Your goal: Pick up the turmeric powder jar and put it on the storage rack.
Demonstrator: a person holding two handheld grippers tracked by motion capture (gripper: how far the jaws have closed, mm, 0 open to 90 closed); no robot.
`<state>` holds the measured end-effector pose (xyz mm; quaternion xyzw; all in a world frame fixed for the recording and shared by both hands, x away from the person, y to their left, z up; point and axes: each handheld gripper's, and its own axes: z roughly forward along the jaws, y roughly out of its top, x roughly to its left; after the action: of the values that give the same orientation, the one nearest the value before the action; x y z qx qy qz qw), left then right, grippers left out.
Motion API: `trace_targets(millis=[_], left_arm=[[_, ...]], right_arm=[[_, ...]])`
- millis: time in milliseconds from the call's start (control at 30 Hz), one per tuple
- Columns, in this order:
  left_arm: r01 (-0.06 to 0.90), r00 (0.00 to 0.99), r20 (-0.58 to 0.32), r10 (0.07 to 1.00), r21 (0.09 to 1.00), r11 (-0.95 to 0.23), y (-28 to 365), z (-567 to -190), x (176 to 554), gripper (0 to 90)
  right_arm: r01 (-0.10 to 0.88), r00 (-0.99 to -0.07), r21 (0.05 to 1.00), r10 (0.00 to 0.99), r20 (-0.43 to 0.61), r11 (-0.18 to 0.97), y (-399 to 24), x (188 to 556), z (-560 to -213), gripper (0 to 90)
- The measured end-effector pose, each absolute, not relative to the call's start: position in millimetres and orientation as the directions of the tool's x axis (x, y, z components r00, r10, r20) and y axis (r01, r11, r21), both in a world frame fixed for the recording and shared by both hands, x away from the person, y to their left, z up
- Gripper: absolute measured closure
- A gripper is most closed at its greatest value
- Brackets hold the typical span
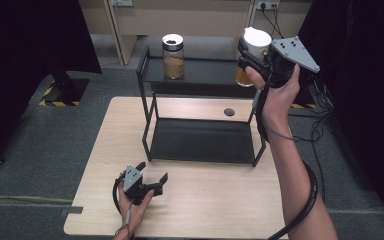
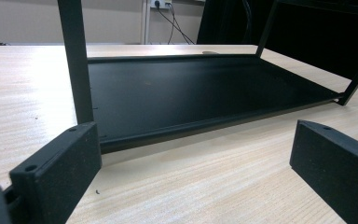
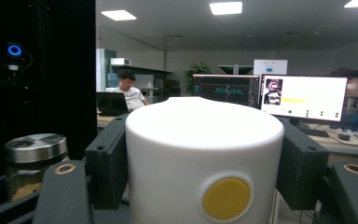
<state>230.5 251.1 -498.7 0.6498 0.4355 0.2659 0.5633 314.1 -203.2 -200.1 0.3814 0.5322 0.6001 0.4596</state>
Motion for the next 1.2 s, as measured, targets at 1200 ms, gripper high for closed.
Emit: trace_targets(millis=[1200], left_arm=[[0.275, 0.474, -0.158, 0.866, 0.961, 0.025, 251.8, -498.4, 231.2, 1.2]], right_arm=[[-0.030, -0.231, 0.999, 0.973, -0.021, 0.014, -188.1, 371.3, -202.9, 30.9]])
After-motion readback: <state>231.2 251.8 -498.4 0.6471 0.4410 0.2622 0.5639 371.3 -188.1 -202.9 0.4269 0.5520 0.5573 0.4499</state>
